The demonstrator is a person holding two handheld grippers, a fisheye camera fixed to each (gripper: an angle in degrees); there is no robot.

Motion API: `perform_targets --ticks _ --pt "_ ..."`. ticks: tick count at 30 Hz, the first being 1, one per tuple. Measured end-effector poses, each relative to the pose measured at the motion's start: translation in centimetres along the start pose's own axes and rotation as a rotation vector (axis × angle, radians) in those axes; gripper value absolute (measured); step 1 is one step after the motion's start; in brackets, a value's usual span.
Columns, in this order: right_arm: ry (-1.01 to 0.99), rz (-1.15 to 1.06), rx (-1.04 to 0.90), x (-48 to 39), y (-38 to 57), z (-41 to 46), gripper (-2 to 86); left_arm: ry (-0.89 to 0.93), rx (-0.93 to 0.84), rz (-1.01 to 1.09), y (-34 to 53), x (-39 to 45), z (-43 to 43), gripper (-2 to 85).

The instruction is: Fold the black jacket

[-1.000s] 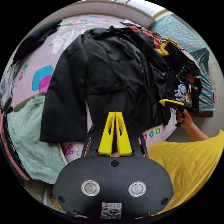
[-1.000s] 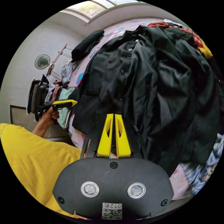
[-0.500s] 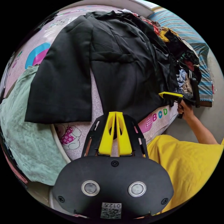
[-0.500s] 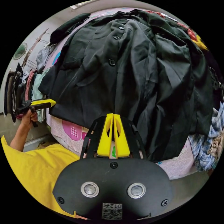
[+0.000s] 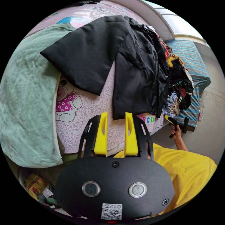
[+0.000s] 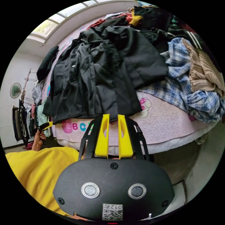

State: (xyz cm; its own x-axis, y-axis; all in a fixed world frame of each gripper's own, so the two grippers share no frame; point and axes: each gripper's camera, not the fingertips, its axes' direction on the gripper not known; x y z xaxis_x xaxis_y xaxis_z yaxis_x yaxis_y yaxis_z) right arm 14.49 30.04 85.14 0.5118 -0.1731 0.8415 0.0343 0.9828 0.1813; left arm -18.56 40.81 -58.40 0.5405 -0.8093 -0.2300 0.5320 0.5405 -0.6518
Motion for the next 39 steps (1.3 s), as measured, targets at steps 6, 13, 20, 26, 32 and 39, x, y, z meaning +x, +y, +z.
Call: perform_targets --ticks 6,13,20,26,32,39 --pt "-0.081 -0.082 -0.124 8.2 -4.3 -0.3 10.7 -0.051 0.100 -0.059 3.2 0.4 0.5 7.9" --pt "-0.284 -0.206 -0.169 12.5 -6.0 -1.6 11.7 -0.218 0.174 -0.113 6.0 2.5 2.1 5.0" --pt "-0.296 -0.371 -0.182 14.3 -5.7 -2.7 3.2 -0.314 0.202 -0.007 7.4 4.5 2.9 1.8" --pt "-0.618 -0.403 -0.197 18.9 -5.8 -2.8 0.3 -0.253 0.183 0.151 8.5 4.6 3.8 0.1" --pt "-0.643 -0.468 -0.123 23.0 -1.6 -6.7 0.0 -0.166 0.164 0.181 13.0 3.7 3.8 -0.1" --pt "-0.595 -0.467 -0.058 27.5 7.1 -11.8 0.1 -0.057 0.103 0.129 20.4 2.4 6.1 0.0"
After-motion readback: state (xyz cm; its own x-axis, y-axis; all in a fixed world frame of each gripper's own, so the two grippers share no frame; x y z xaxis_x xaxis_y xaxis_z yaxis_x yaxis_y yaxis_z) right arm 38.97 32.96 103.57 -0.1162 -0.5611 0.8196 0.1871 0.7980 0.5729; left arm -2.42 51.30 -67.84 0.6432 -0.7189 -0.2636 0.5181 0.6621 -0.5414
